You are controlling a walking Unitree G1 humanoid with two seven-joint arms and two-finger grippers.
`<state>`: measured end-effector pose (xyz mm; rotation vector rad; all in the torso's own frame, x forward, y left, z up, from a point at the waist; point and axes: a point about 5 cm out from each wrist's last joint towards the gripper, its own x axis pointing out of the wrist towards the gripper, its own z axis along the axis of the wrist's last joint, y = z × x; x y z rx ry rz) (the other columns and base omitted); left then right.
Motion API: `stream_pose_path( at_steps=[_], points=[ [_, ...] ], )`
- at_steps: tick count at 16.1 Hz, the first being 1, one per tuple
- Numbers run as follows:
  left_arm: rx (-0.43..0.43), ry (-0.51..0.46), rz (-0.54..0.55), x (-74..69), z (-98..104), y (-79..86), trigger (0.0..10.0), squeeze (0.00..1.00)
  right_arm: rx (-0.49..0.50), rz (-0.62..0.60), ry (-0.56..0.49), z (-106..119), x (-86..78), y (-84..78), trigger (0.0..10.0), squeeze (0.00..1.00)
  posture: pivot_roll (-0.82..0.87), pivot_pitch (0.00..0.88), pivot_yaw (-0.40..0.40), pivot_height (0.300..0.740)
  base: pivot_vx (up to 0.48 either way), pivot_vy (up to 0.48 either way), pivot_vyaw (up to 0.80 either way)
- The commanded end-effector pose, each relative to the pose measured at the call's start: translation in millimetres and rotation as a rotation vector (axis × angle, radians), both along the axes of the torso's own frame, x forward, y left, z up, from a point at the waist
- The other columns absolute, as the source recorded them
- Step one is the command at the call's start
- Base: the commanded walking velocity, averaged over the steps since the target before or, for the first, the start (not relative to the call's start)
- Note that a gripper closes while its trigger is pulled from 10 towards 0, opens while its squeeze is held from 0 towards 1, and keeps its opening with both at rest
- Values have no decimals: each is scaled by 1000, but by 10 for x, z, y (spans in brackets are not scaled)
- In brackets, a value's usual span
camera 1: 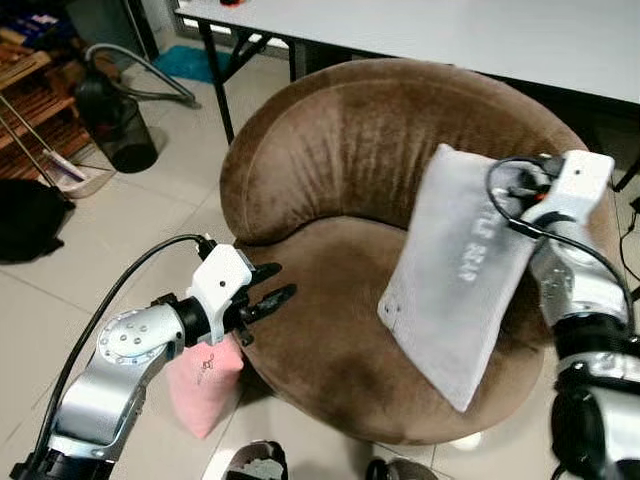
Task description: Move the pillow to the sofa from floor
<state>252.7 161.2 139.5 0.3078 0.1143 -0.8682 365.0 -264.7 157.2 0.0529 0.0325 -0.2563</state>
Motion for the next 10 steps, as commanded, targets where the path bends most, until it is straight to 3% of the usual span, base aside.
stream_pose_path(
  at_steps=[1, 2, 3, 7, 10],
  points=[
    [0, -14, 1, -9, 62, 21, 10000, 0, -23, -20, -22, 40, 14, -60, 10000, 1000, 159, 183, 6, 740, 0, 0, 0],
    [6, -24, 22, 17, 62, 20, 10000, 0, -76, -59, -47, 107, 29, -144, 10000, 1000, 153, 175, 10, 740, 0, 0, 0],
    [8, -35, 51, 52, 51, 21, 10000, 0, -109, -64, -64, 162, 38, -176, 10000, 0, 149, 170, 12, 740, 0, 0, 0],
    [-53, -59, 214, 240, -22, -40, 10000, 0, -154, -55, -177, 449, 41, -325, 10000, 0, 102, 125, 24, 740, 0, 0, 0],
    [-43, -104, 270, 311, -71, -130, 10000, 0, -110, -9, -233, 414, -110, -339, 10000, 0, 67, 89, 5, 740, 0, 0, 0]
  ],
)
